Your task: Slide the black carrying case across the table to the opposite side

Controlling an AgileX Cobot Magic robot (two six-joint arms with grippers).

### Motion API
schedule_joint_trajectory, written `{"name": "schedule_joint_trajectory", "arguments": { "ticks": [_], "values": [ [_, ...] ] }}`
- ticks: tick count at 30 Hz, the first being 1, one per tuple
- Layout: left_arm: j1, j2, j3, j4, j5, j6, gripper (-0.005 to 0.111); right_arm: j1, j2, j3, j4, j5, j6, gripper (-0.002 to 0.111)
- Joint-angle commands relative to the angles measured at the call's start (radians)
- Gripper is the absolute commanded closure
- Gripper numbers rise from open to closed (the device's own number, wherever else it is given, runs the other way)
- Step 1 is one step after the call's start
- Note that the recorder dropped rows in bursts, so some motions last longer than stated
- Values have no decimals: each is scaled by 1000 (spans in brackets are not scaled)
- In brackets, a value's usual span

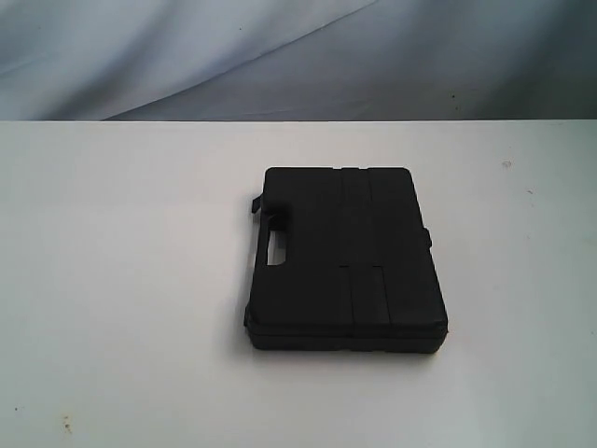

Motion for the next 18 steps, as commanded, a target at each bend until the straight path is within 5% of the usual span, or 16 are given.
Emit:
{"name": "schedule_joint_trajectory", "arguments": {
  "ticks": [1,18],
  "values": [
    [5,-5,4,-2,-2,-2,106,-8,-91,4,-3,8,-21,108],
    [5,-5,4,-2,-2,-3,106,-8,-112,4,-39,105,-21,108]
  ]
}}
